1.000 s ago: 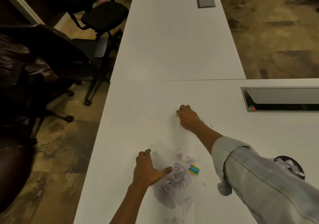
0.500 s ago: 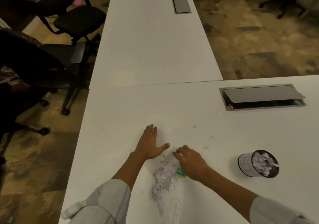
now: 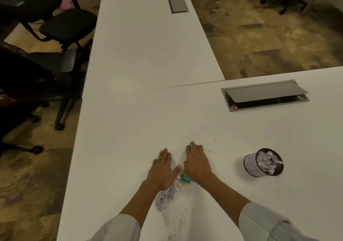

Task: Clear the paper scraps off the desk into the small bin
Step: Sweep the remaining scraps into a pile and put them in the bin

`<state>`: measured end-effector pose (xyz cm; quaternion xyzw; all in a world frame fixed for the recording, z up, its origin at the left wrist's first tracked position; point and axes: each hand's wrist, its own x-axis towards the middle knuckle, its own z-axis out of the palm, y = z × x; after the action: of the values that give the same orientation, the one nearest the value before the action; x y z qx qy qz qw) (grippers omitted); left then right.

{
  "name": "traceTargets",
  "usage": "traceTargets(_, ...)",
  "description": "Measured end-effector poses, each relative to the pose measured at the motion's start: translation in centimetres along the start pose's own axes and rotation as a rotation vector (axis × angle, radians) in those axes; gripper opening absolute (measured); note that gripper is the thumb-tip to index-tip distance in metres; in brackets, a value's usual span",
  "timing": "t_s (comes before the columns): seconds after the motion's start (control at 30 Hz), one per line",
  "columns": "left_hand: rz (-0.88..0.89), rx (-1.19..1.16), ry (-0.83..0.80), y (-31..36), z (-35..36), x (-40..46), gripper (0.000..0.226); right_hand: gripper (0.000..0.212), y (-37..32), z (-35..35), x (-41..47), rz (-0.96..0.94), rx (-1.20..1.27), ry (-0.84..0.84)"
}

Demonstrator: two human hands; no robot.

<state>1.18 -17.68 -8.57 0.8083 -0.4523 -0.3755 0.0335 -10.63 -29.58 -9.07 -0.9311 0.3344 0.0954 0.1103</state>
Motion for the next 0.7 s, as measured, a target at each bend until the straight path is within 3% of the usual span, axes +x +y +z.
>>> traceTargets(0.23,0.042,-0.117,-0.042,0.2,2.5,-3.5,0.069,0.047,-2.3,1.6,-5.8,-0.033,0.182,-0.013)
traceTargets(0.37,0.056,-0.196,0.011,-0.7,1.3,-5.6,0.070,0.057,2.1,-1.7,-2.2,0.152,0.209,0.029)
traceTargets(0.53,-0.057,-0.176,0.050,-3.3,-0.6,-8.4,0.099,0.034,8.3,-3.9,1.3,0.388,0.177,-0.027)
traceTargets(0.7,-0.149,-0.072,0.013,-5.0,-0.1,-10.1,0.128,0.032,4.7,-1.9,-0.2,0.240,-0.016,-0.055)
